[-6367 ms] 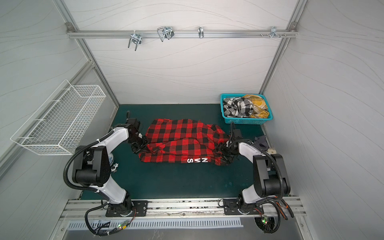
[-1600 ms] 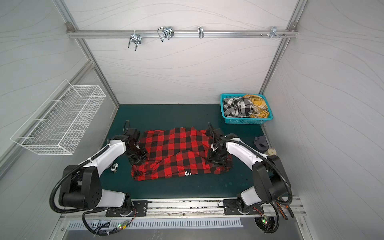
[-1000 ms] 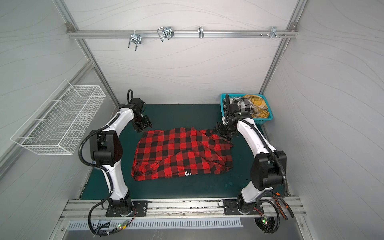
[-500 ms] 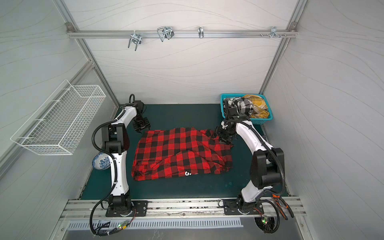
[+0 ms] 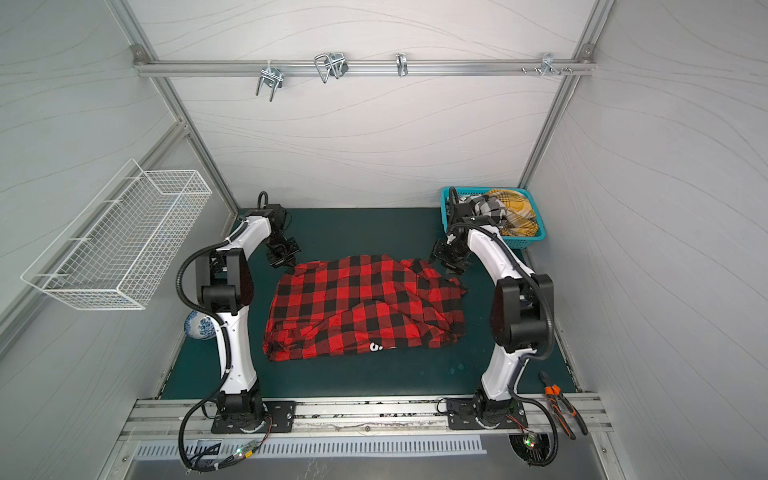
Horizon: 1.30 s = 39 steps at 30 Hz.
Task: Fold and stack the long sleeve shirts
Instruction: 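Grasp the buttoned sleeve cuff with the right gripper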
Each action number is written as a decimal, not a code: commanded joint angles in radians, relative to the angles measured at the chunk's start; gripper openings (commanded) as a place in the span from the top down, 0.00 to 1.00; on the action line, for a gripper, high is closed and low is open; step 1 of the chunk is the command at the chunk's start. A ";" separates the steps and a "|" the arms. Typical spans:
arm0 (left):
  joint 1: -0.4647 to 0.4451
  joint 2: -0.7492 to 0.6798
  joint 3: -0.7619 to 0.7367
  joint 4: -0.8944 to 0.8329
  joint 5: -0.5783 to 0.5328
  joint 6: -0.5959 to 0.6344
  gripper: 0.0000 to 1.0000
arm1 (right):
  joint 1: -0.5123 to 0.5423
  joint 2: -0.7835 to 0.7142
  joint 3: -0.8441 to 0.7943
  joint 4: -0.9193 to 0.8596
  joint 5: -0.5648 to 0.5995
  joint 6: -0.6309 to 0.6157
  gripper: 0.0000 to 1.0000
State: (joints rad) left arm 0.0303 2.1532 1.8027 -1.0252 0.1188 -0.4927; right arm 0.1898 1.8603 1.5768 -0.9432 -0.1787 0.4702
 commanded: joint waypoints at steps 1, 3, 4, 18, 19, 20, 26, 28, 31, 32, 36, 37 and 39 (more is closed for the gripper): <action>-0.007 -0.157 -0.069 0.045 0.006 -0.036 1.00 | -0.003 0.104 0.075 -0.022 0.057 -0.023 0.33; -0.012 -0.215 -0.132 0.061 0.010 -0.048 1.00 | -0.001 0.175 0.126 -0.012 0.058 -0.033 0.34; -0.015 -0.234 -0.157 0.068 0.020 -0.052 1.00 | 0.000 0.206 0.151 -0.012 0.050 -0.040 0.36; -0.053 -0.414 -0.510 0.166 0.041 -0.156 1.00 | 0.087 0.441 0.268 0.004 0.025 -0.084 0.47; -0.055 -0.414 -0.521 0.168 0.039 -0.157 1.00 | 0.091 0.449 0.276 -0.004 0.029 -0.085 0.50; -0.053 -0.411 -0.527 0.168 0.037 -0.158 1.00 | 0.093 0.452 0.291 -0.027 0.040 -0.084 0.50; -0.053 -0.380 -0.518 0.174 0.043 -0.145 1.00 | 0.073 0.205 0.192 -0.024 0.146 -0.035 0.38; -0.052 -0.368 -0.508 0.174 0.045 -0.141 1.00 | 0.048 0.126 0.149 -0.058 0.232 0.003 0.33; -0.052 -0.349 -0.489 0.174 0.057 -0.129 1.00 | -0.044 0.039 0.031 -0.087 0.233 0.089 0.37; -0.052 -0.344 -0.481 0.171 0.058 -0.125 1.00 | -0.071 0.013 -0.032 -0.065 0.223 0.105 0.38; -0.052 -0.324 -0.453 0.161 0.065 -0.108 1.00 | -0.121 0.011 -0.154 -0.035 0.193 0.115 0.40; -0.052 -0.316 -0.447 0.158 0.065 -0.103 1.00 | -0.128 0.020 -0.172 -0.027 0.187 0.114 0.40; -0.052 -0.307 -0.439 0.154 0.065 -0.096 1.00 | -0.140 0.032 -0.209 0.012 0.178 0.115 0.40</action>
State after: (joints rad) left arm -0.0223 1.8229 1.3209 -0.8631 0.1768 -0.6109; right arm 0.0406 1.8526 1.4143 -0.9386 0.0170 0.5575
